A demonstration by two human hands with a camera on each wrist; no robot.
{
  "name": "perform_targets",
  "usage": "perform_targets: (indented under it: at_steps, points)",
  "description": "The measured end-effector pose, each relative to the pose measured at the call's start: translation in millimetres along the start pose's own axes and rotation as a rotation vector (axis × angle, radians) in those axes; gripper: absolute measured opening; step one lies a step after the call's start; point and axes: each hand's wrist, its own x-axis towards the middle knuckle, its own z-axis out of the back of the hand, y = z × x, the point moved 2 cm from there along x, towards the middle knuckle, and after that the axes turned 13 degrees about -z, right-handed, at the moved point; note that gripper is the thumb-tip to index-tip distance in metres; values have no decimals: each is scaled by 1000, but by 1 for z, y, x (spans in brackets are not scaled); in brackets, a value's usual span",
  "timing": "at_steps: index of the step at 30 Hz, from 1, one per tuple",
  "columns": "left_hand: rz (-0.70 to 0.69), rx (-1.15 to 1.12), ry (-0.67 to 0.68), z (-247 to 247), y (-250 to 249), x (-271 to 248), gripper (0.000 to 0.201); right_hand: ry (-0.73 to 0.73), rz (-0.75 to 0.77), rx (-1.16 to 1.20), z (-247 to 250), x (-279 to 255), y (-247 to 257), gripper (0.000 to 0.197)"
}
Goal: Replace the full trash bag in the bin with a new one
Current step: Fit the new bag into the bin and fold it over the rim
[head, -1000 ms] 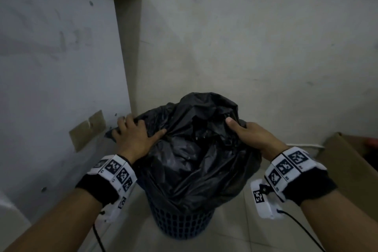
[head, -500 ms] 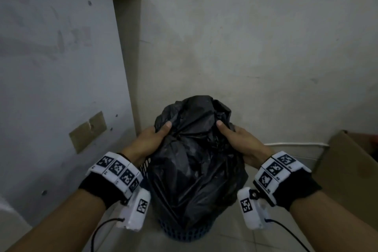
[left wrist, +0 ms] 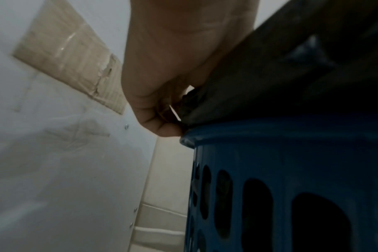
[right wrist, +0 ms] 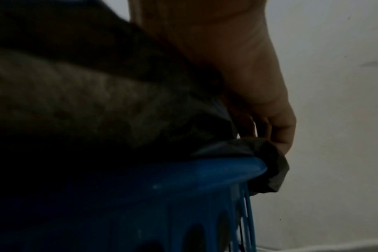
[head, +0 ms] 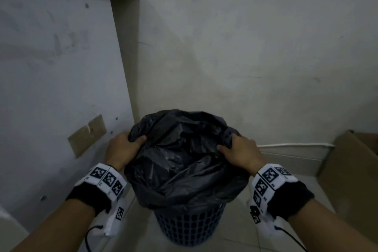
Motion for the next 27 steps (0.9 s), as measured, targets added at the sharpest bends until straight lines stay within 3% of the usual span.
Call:
perform_targets:
  at_steps: [4, 7, 9, 11, 13, 15, 18, 19, 21, 23, 27]
  points:
    - [16, -73, -15, -1, 4, -2, 41, -174, 120, -139, -3, -15, 5, 28]
    - [8, -115, -19, -1, 5, -4, 41, -135, 214, -113, -4, -25, 18, 21]
    - [4, -142, -27, 0, 4, -5, 42, 153, 284, 213, -3, -27, 27, 16]
    - [-2, -155, -30, 0, 5, -5, 44, 547, 263, 509, -7, -32, 36, 30]
    - [-11, -158, -27, 0, 4, -5, 44, 621, 228, 459, -15, -34, 38, 40]
    - [-19, -156, -19, 0, 3, -6, 44, 402, 235, 310, -22, -29, 36, 45]
    - [-23, -161, -16, 0, 4, -6, 44, -137, 187, 53, -8, -20, 28, 45]
    - [-18, -164, -13, 0, 5, -6, 44, -214, 142, -3, 0, -17, 22, 46]
    - [-17, -179, -17, -2, 6, -6, 44, -158, 34, 14, 5, -6, 7, 41]
    - [-19, -189, -15, -4, 6, -6, 45, -98, -35, 146, 3, 3, -6, 24]
    - [-27, -199, -17, -10, 4, -9, 49, -306, -15, 218, 1, 0, -11, 16]
